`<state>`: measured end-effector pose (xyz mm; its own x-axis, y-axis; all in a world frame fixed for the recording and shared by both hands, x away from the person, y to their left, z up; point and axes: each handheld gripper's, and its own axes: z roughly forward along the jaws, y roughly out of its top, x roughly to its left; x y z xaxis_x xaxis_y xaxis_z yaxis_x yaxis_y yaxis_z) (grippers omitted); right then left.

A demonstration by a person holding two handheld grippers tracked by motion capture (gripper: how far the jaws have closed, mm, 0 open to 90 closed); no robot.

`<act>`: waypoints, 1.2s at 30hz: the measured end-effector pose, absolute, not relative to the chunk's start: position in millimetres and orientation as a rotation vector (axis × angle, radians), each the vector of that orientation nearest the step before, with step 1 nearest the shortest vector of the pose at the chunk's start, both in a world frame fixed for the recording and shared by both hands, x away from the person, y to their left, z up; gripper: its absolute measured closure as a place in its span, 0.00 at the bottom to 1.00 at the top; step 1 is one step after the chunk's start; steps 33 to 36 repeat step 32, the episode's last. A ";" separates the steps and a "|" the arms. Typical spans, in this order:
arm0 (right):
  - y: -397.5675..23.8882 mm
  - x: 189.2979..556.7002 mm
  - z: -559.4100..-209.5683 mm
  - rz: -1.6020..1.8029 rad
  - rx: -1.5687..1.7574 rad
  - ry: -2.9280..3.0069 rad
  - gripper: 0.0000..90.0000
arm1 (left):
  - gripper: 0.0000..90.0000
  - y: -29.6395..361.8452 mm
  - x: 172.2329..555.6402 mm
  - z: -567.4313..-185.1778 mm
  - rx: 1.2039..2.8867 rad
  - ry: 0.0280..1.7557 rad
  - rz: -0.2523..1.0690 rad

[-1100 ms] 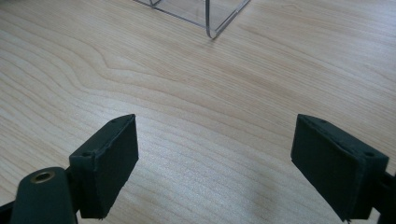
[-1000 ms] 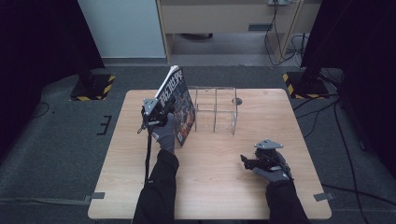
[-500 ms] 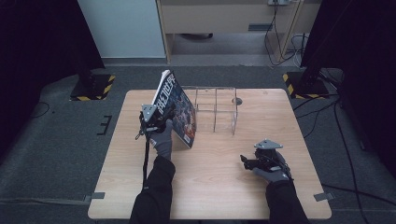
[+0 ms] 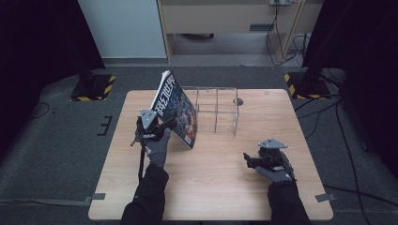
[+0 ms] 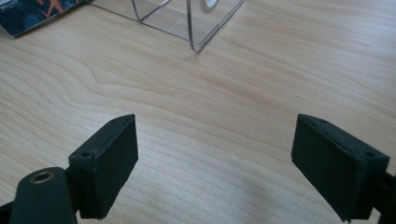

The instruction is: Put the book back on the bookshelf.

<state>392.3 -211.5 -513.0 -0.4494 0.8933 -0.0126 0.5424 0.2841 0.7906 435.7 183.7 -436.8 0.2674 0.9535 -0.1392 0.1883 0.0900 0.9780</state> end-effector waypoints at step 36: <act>-228.7 390.9 -509.5 0.979 1.391 2.057 0.15 | 0.21 271.1 347.3 -483.2 1.778 1.288 0.613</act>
